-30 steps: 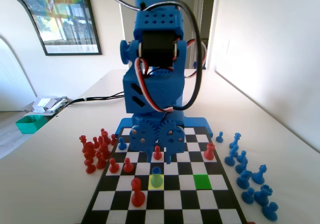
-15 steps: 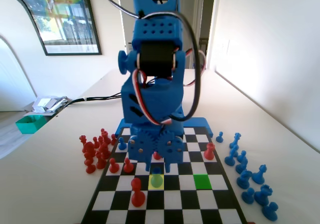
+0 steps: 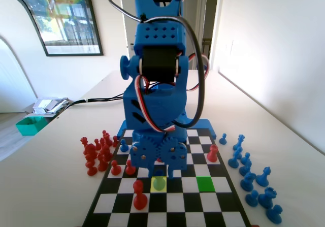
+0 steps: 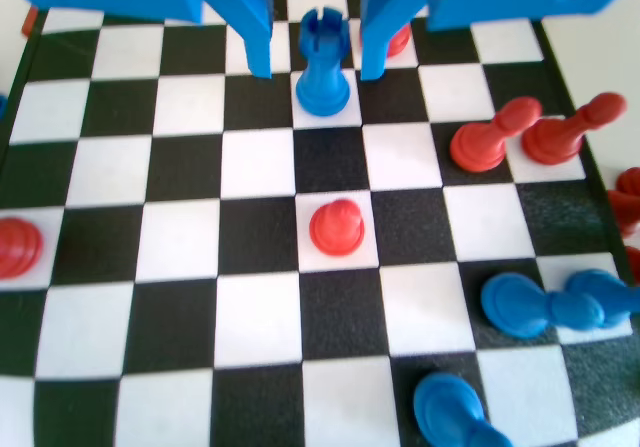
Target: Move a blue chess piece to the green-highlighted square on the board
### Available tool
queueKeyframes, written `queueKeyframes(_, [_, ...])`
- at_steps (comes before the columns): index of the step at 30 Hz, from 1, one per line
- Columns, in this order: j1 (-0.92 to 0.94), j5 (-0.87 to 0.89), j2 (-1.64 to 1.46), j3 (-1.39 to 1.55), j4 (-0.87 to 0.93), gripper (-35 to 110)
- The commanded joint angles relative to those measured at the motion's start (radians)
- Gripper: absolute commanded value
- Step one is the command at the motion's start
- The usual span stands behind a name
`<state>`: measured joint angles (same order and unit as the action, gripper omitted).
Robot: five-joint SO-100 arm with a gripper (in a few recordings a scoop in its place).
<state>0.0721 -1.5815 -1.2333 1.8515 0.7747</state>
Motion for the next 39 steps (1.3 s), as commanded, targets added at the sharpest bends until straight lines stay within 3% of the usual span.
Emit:
queueKeyframes(1, [0.025,-0.021,-0.028,-0.041,-0.005,14])
queueKeyframes(25, [0.026,-0.02,-0.011,-0.064,-0.031,13])
queueKeyframes(39, [0.02,-0.064,0.003,-0.063,-0.031,1])
